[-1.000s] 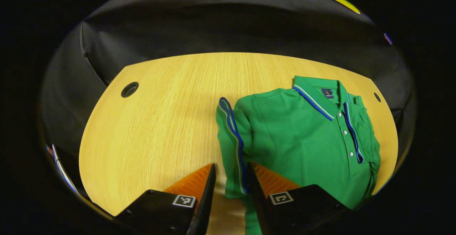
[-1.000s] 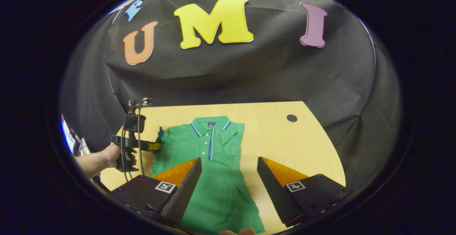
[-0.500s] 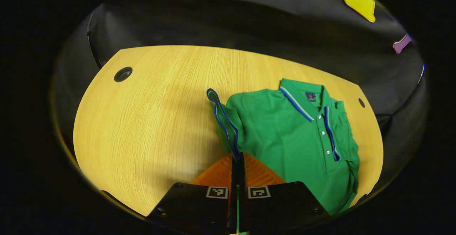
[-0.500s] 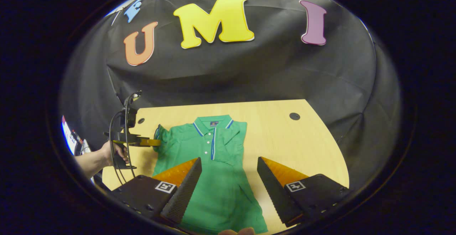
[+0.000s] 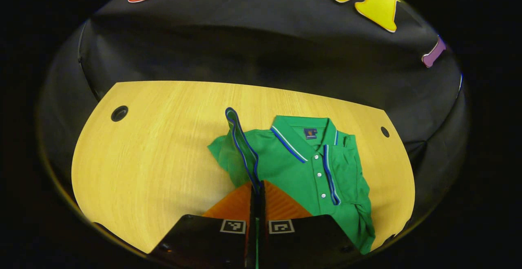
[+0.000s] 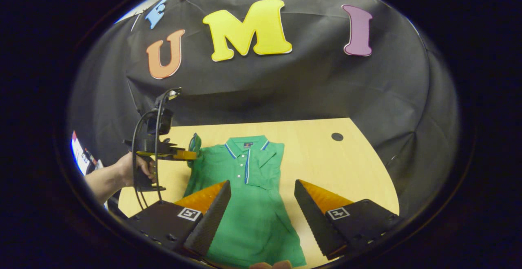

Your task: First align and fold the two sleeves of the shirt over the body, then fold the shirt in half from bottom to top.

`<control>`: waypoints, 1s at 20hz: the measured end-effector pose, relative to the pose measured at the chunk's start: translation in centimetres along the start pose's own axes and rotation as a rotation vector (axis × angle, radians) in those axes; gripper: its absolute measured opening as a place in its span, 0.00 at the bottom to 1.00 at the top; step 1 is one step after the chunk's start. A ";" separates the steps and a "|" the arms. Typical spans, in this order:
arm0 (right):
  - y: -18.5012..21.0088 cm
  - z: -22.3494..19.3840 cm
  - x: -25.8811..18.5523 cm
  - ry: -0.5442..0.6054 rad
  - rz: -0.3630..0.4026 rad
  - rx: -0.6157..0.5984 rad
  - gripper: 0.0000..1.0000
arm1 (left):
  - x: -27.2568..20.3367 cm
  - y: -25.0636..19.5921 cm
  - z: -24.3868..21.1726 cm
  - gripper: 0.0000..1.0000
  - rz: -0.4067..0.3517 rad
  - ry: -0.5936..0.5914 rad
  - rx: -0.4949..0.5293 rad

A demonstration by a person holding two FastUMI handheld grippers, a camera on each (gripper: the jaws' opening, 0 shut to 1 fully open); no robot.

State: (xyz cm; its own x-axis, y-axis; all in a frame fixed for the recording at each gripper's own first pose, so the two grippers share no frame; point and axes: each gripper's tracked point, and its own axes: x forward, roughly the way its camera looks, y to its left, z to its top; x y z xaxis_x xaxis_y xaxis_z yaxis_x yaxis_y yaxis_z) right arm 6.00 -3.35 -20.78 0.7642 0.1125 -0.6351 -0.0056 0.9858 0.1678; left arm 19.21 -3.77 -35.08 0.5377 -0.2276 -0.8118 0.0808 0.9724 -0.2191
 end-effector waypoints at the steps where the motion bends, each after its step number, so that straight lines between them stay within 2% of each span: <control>1: -0.4 -0.2 -0.3 0.003 -0.010 0.007 0.96 | 0.2 -0.9 -0.1 0.08 -0.005 0.006 0.010; 3: -0.9 -0.6 -0.7 0.008 -0.015 0.017 0.96 | 0.1 -2.8 -0.1 0.12 -0.029 0.008 0.023; 4: -1.3 -0.8 -0.8 0.008 -0.018 0.023 0.92 | -0.6 -3.3 0.1 0.14 -0.032 0.001 0.025; 5: -1.5 -0.9 -1.0 0.008 -0.016 0.031 0.92 | -0.6 -3.7 0.3 0.20 -0.035 -0.014 0.022; 6: -1.6 -1.1 -1.0 0.008 -0.014 0.039 0.96 | -1.2 -4.3 0.5 0.27 -0.055 -0.037 0.009; 9: -1.4 -1.1 -1.5 -0.002 0.004 0.044 0.96 | -3.5 -4.4 0.8 1.00 -0.046 -0.070 0.003; 16: -0.3 1.1 -2.7 -0.104 0.096 -0.077 0.96 | -12.0 -4.5 1.0 1.00 0.037 -0.223 -0.007; 20: -1.0 1.5 -4.1 -0.162 0.101 -0.126 0.96 | -17.4 -5.3 0.2 1.00 0.067 -0.337 -0.028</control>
State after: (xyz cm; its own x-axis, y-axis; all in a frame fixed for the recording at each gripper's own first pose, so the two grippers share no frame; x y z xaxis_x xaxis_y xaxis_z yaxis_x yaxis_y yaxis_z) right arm 3.82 -4.99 -17.22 0.8494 0.1999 -0.4885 -0.1602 0.9795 0.1222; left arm 9.58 -4.96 -19.73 0.7882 -0.1283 -0.6019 0.0149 0.9817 -0.1897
